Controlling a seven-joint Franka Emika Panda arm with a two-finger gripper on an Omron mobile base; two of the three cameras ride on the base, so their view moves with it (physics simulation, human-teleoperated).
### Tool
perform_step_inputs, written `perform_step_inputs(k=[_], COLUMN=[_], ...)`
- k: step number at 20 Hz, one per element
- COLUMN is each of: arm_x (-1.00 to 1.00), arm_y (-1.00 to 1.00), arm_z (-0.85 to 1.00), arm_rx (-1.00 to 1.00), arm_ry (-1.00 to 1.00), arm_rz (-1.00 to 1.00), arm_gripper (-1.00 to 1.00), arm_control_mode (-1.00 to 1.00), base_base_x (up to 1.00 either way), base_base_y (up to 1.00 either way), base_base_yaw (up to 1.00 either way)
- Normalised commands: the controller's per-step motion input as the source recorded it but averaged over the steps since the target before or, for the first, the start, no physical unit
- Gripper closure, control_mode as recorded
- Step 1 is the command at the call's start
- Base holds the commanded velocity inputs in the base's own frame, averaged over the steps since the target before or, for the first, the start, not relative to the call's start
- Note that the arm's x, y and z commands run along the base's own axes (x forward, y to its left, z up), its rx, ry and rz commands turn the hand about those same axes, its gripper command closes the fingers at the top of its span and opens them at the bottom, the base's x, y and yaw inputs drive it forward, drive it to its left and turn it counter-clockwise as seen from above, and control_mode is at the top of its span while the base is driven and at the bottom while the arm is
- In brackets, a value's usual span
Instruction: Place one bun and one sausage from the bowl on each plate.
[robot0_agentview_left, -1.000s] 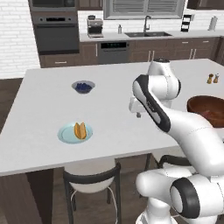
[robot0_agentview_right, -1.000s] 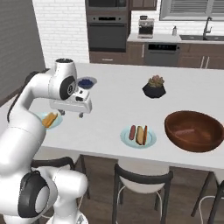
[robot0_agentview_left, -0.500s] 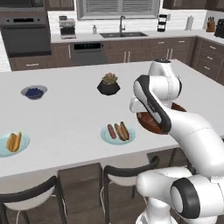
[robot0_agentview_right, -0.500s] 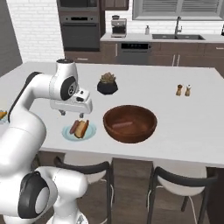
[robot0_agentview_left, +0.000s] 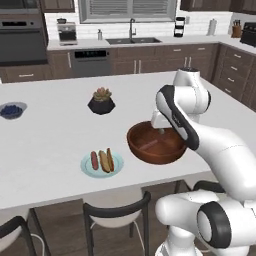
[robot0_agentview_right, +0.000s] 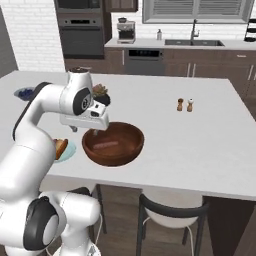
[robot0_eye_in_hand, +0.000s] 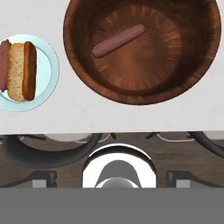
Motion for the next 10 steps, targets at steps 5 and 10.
perform_step_inputs(k=[5, 10], arm_x=[0.0, 0.8], arm_y=[0.0, -0.19], arm_z=[0.0, -0.15], arm_rx=[0.0, 0.12], arm_ry=[0.0, 0.03], arm_rz=[0.0, 0.05], arm_gripper=[-1.0, -1.0], arm_control_mode=[1.0, -1.0], base_base_x=[0.28, 0.0], base_base_y=[-0.24, 0.0], base_base_yaw=[0.19, 0.0])
